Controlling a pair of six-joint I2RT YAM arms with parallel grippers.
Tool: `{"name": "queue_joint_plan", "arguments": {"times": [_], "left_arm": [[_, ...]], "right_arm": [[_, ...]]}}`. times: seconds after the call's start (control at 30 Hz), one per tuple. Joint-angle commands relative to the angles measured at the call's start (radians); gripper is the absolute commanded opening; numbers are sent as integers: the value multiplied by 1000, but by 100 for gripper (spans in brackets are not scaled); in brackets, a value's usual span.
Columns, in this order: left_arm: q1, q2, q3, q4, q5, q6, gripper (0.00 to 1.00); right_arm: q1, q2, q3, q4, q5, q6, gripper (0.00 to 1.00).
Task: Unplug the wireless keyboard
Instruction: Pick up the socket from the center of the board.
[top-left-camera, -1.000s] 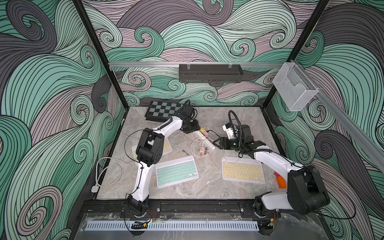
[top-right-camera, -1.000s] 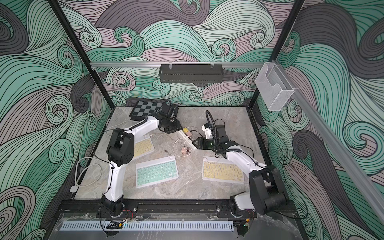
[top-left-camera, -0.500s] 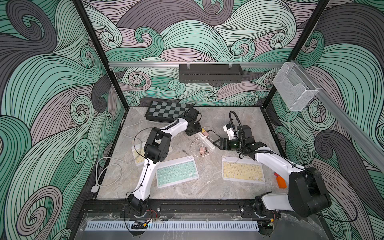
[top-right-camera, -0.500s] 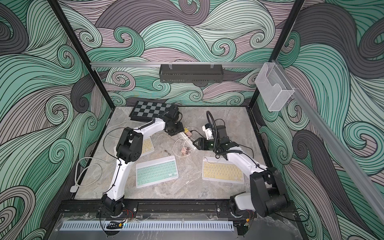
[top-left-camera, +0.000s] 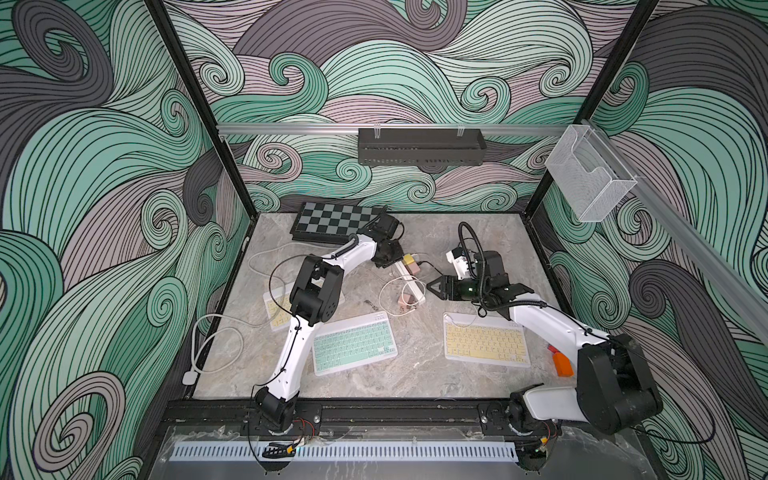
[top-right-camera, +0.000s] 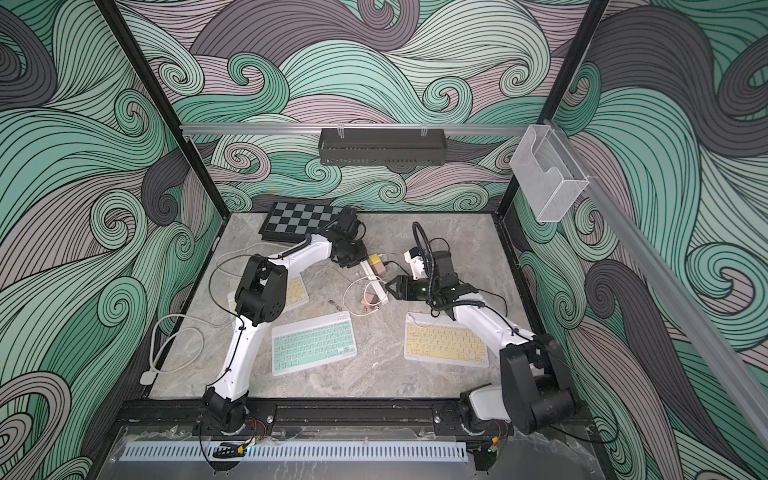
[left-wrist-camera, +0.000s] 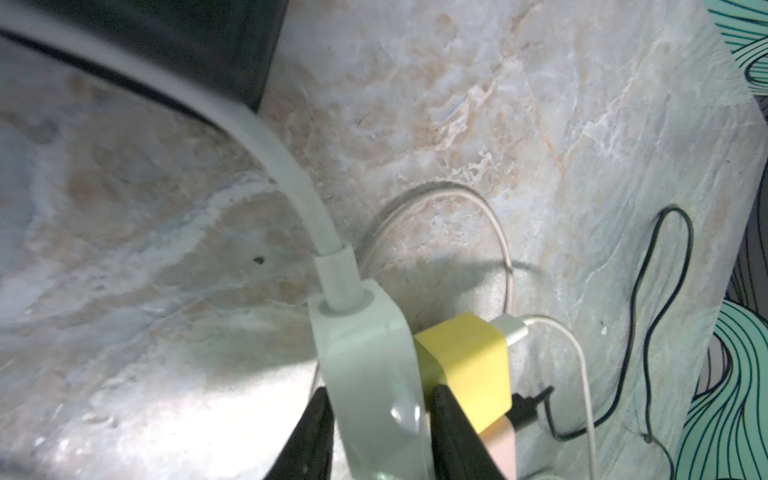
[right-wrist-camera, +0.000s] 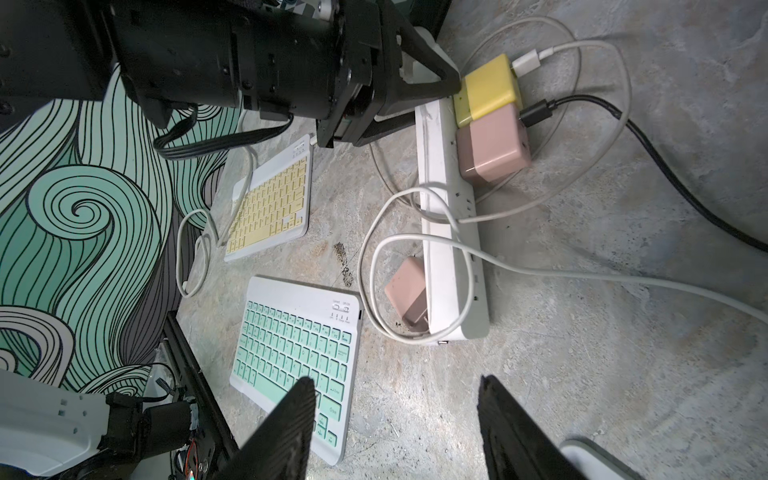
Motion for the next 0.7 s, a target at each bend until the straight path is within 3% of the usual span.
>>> {"name": "queue_joint_plan", "arguments": {"times": [0.0,0.23,0.67], "left_arm": [[-2,-12,-26,64,-1,-5,25],[7,-111,-176,318,21,-63,0],[25,-372,-518,916,-23,-201,0]], "right_arm": [[-6,-17,-8,19,-9,-1,64],[-8,-25,-4,18,-8,4,64],[-17,-48,17,20,-13,30,64]]}}
